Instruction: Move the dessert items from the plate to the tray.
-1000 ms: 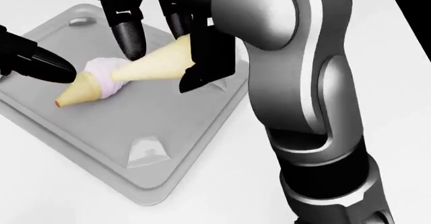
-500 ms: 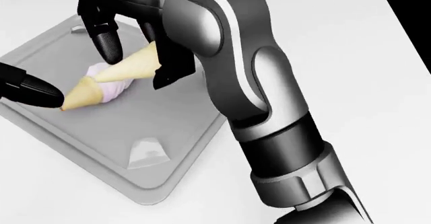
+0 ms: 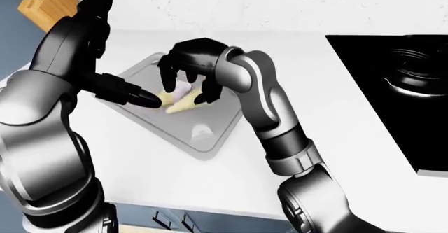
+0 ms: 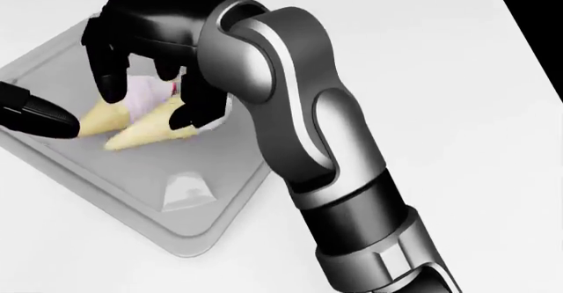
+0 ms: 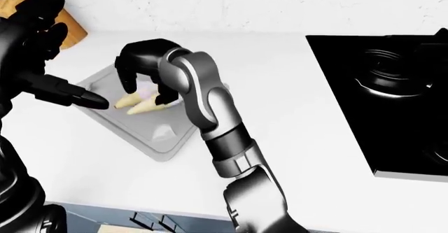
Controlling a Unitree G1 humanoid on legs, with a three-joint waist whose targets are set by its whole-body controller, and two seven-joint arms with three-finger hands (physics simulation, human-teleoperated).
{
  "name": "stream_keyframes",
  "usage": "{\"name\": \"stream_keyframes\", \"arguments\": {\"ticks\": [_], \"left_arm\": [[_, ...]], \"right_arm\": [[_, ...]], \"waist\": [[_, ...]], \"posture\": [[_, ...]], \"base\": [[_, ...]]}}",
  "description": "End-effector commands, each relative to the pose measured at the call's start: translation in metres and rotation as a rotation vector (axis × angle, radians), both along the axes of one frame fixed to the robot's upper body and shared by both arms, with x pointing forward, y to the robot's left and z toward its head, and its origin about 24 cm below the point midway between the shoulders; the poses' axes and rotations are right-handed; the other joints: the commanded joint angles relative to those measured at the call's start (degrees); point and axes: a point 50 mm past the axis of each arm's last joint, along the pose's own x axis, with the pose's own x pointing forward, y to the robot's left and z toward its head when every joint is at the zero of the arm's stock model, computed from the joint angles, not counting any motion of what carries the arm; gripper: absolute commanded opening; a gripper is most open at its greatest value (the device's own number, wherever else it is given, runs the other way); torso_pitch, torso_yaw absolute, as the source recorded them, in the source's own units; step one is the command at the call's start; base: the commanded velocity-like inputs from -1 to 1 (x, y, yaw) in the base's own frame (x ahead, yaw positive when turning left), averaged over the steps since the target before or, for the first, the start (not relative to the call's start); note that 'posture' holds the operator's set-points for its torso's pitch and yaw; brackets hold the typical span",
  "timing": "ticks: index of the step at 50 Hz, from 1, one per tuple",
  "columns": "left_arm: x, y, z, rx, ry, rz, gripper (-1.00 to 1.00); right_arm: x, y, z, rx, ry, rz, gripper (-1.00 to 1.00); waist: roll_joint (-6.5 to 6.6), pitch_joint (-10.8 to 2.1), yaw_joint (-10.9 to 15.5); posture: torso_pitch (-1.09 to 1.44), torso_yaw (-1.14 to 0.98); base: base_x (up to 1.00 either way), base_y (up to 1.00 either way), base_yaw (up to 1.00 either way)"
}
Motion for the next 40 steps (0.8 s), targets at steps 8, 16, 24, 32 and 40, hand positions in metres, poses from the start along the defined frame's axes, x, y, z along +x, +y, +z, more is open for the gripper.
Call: {"name": "stream_keyframes", "arguments": {"ticks": [8,16,24,32,40], "left_arm": [[-0.005,0.001,0.011,0.021,-0.067,0.012,1.0],[-0.007,0.003,0.013,0.02,-0.069,0.012,1.0],[-0.011,0.001,0.019,0.036,-0.077,0.005,1.0],[-0.018,0.0,0.025,0.055,-0.085,0.002,1.0],[-0.033,0.003,0.029,0.109,-0.085,-0.026,1.0]], "right_arm": [[-0.008,-0.001,0.023,0.04,-0.085,0.015,0.27],[-0.021,-0.019,0.044,0.022,-0.119,0.004,0.21],[-0.051,-0.078,0.065,-0.008,-0.151,-0.07,0.25],[-0.094,-0.145,0.091,0.004,-0.2,-0.178,0.39],[-0.143,-0.203,0.113,0.044,-0.242,-0.289,0.76]], "waist": [[0.47,-1.71,0.01],[0.32,-1.59,0.03],[-0.39,-1.16,0.26],[-0.91,-0.84,0.35],[-1.49,-0.47,0.34]], "posture": [[0.0,0.0],[0.0,0.0],[0.0,0.0],[0.0,0.0],[0.0,0.0]], "base": [[0.0,0.0,0.0],[0.0,0.0,0.0],[0.0,0.0,0.0],[0.0,0.0,0.0],[0.0,0.0,0.0]]}}
